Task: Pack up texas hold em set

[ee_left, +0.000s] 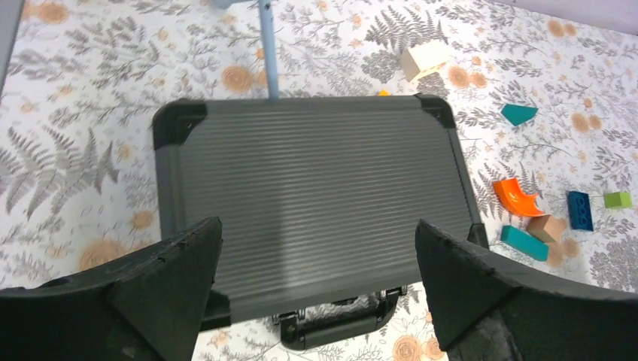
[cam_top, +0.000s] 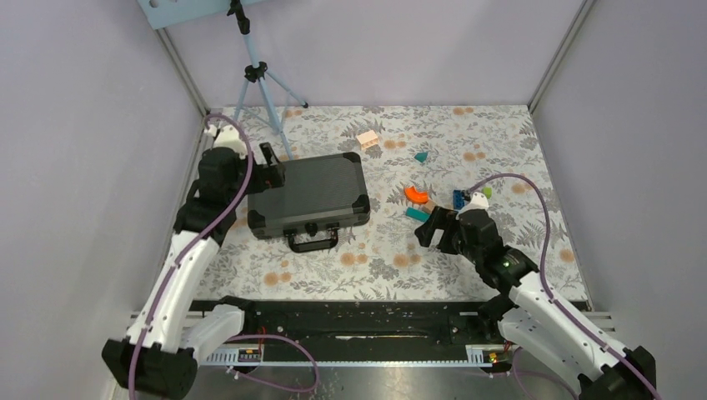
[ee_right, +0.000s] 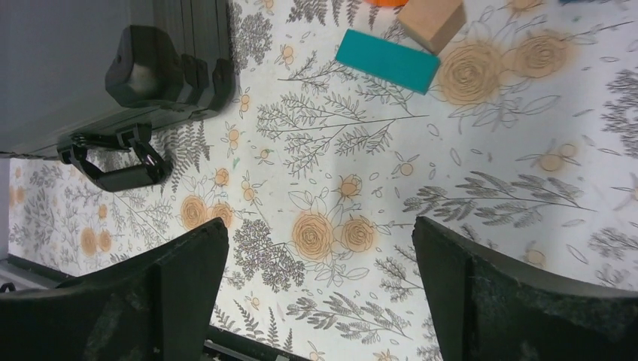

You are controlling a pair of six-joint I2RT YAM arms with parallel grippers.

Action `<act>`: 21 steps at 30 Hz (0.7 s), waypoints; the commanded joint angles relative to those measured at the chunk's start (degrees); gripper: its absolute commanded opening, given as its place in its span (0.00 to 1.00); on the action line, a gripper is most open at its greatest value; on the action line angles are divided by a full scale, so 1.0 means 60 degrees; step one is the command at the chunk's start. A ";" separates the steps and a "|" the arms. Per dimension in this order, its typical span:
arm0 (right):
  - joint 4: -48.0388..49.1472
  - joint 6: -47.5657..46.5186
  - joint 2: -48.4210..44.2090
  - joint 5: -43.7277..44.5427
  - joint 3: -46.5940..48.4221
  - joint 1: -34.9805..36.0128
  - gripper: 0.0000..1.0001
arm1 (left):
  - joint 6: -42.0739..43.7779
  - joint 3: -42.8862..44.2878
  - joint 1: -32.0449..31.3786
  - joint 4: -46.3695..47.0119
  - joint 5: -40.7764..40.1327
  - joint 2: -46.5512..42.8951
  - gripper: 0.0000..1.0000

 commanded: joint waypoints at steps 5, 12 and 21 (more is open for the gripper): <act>-0.2809 0.0004 -0.1242 0.1725 0.1142 -0.0047 0.99 | -0.0160 -0.1247 0.0032 -0.1476 -0.0843 -0.1960 0.99; -0.4141 0.0203 -0.2171 0.3075 0.1177 -0.0034 0.99 | 0.0130 -0.2450 0.0005 -0.1354 -0.0557 -0.3624 0.99; -0.4197 0.0233 -0.3180 0.3638 0.0423 -0.0046 0.99 | 0.0185 -0.2821 -0.0008 -0.1490 -0.1548 -0.4290 0.99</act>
